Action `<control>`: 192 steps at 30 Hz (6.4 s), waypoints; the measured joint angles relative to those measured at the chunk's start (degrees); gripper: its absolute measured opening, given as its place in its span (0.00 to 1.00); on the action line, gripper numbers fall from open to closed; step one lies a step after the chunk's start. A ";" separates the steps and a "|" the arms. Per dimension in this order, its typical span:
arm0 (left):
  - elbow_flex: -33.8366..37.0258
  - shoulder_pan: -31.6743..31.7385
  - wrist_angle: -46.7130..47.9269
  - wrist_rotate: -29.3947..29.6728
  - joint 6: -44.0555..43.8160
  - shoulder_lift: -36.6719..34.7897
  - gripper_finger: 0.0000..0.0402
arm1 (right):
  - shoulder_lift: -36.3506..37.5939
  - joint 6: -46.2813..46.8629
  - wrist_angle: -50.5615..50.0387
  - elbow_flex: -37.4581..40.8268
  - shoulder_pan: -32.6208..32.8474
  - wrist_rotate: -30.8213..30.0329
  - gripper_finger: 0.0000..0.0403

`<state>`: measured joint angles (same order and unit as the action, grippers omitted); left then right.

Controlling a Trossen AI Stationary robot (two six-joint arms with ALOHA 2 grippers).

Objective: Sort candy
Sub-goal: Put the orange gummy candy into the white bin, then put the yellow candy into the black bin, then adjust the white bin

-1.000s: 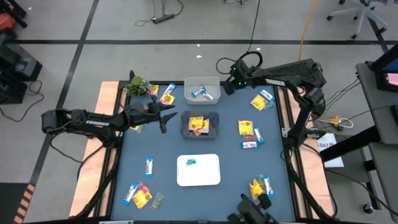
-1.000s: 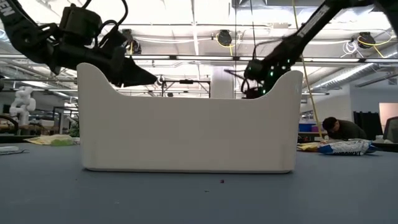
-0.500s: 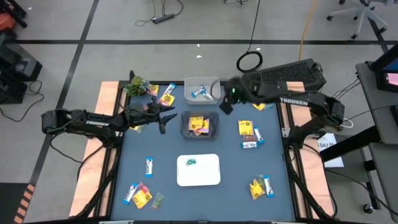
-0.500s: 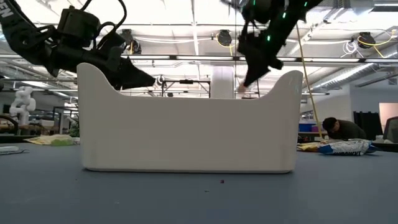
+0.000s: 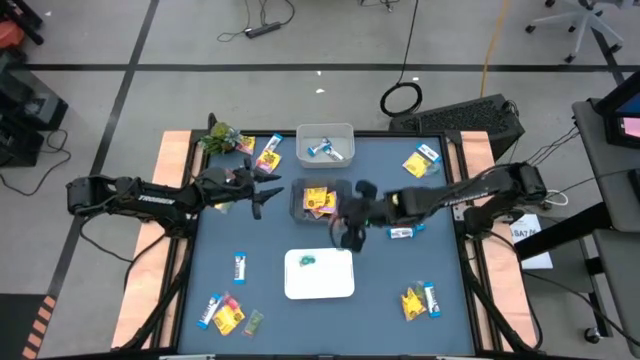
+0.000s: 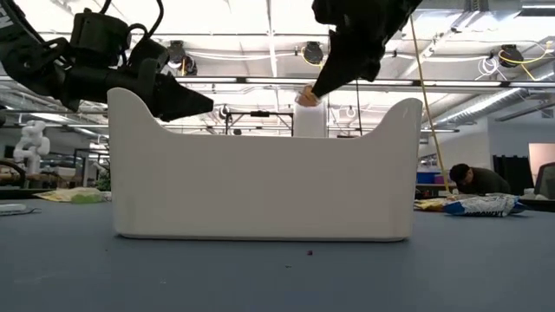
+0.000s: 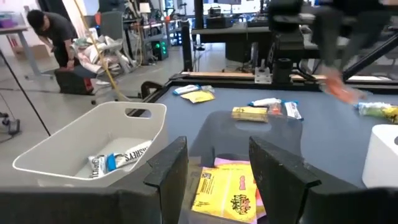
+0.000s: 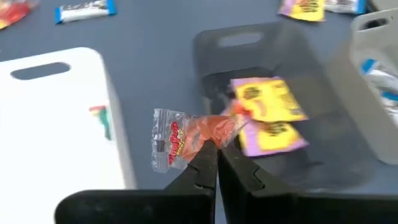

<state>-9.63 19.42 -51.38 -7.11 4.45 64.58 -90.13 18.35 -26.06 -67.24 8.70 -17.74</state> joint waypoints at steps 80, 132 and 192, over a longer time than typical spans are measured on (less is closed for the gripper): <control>-0.09 0.07 1.32 1.42 3.45 0.02 0.44 | -2.88 63.94 -17.06 12.00 28.07 34.42 0.22; -0.07 0.09 1.38 1.46 3.47 0.02 0.44 | -2.95 27.51 -19.32 0.16 16.85 5.73 0.00; -0.04 0.11 1.35 1.80 3.93 0.02 0.44 | -18.85 -4.13 15.61 -4.24 -6.37 18.08 0.00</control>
<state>-9.67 19.53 -50.03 -5.32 8.38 64.60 -108.98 14.21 -10.45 -71.48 2.33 0.34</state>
